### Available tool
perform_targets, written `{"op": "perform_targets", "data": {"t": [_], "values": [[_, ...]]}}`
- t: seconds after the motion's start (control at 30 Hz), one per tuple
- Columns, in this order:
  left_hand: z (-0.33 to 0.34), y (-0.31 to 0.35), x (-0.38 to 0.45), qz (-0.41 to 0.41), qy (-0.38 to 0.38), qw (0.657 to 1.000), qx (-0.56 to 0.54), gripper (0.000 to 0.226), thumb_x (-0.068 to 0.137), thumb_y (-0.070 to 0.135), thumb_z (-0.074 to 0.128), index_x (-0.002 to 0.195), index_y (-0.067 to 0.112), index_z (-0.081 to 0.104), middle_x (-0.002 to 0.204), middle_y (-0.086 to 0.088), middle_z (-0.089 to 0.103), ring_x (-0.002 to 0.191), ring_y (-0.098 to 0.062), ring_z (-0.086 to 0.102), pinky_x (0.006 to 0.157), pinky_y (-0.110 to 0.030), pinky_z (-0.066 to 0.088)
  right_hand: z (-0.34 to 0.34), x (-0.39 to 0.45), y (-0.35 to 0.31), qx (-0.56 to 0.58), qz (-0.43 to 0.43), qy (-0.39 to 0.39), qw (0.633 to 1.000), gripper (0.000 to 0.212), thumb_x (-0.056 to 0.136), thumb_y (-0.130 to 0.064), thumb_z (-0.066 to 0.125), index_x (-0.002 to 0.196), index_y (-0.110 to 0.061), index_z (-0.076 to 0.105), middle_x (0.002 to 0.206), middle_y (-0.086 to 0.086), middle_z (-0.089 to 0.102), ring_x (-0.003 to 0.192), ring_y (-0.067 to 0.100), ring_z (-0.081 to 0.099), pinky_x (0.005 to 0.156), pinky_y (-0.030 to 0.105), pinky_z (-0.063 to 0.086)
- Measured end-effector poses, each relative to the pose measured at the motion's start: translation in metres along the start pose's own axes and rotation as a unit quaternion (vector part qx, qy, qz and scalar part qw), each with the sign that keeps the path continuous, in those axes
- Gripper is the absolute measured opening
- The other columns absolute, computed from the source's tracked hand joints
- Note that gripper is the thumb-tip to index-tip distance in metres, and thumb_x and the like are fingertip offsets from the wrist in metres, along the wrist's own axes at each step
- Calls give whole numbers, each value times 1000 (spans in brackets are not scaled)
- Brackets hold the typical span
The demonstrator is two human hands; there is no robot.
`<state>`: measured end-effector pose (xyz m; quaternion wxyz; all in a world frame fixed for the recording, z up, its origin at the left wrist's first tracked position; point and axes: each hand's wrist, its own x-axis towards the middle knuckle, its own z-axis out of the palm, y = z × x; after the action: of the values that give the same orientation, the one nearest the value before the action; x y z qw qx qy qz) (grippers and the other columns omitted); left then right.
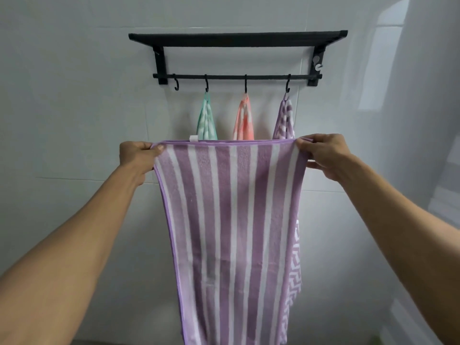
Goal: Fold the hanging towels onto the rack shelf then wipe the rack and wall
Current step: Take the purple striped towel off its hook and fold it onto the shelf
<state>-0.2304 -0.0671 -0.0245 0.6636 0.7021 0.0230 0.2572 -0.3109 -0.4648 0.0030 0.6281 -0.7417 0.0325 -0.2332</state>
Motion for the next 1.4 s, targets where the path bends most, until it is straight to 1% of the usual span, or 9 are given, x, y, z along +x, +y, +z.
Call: {"op": "perform_targets", "data": {"t": [0.13,0.33,0.47,0.57,0.77,0.93,1.17,1.27,1.4], "values": [[5,-3,-2,6,-17,999,26,12,87,11,77,89,0,70,82,-11,67,60,-14,65,70,-32,61,-2,-3,2,1,6,-1,1000,15,90,-15,75,102,-5,74,87,7,70,81,22,66,77,38,60],[2,0,-4,-4,-90,994,-68,43,81,24,83,116,8,61,105,-9,72,76,-19,71,66,-34,59,-14,-6,-14,71,-6,-33,997,26,89,-26,77,111,-14,70,98,4,74,87,23,71,74,40,58],[16,-100,-58,-147,-141,979,12,27,88,21,76,88,-5,68,101,-29,72,67,-22,68,76,-45,62,-15,-42,75,-33,152,-68,985,37,88,-25,77,107,6,68,94,15,75,78,26,72,71,41,61],[12,-127,-66,-194,-150,969,34,36,91,26,73,97,-9,66,92,-24,71,81,-29,66,91,-60,56,-16,-59,112,-41,199,-59,977,36,89,-29,76,99,6,70,97,19,75,71,24,71,60,35,60],[28,-51,-25,-139,-127,980,-70,19,98,20,63,94,2,66,90,-16,70,76,-26,65,75,-40,54,-12,-17,58,58,142,-11,988,22,94,-25,71,98,-3,69,93,10,71,71,21,67,61,32,57],[24,-92,-70,-127,-223,967,-8,16,94,20,68,89,6,69,79,-5,75,78,-22,64,71,-31,56,-12,-49,101,11,218,-190,957,83,53,-56,92,117,-8,71,106,8,77,90,24,74,79,40,58],[11,-138,-75,-259,-170,946,90,16,96,12,61,96,-1,69,75,-15,71,64,-24,61,64,-35,54,-14,-65,151,-32,274,-151,949,40,86,-37,77,113,-8,69,107,9,74,87,27,69,72,38,59],[18,-104,-51,-240,-157,958,11,19,97,21,65,91,2,68,71,-11,73,50,-19,65,47,-26,53,-9,-42,121,57,263,-131,954,70,65,-48,88,119,-7,72,116,8,74,100,26,68,92,42,57],[12,-81,-49,-198,-217,945,-145,38,88,30,70,113,2,69,104,-10,77,86,-20,75,66,-33,62,-12,-43,111,155,238,-177,942,78,64,-66,80,126,-18,72,122,6,73,112,25,67,101,43,49]]}}
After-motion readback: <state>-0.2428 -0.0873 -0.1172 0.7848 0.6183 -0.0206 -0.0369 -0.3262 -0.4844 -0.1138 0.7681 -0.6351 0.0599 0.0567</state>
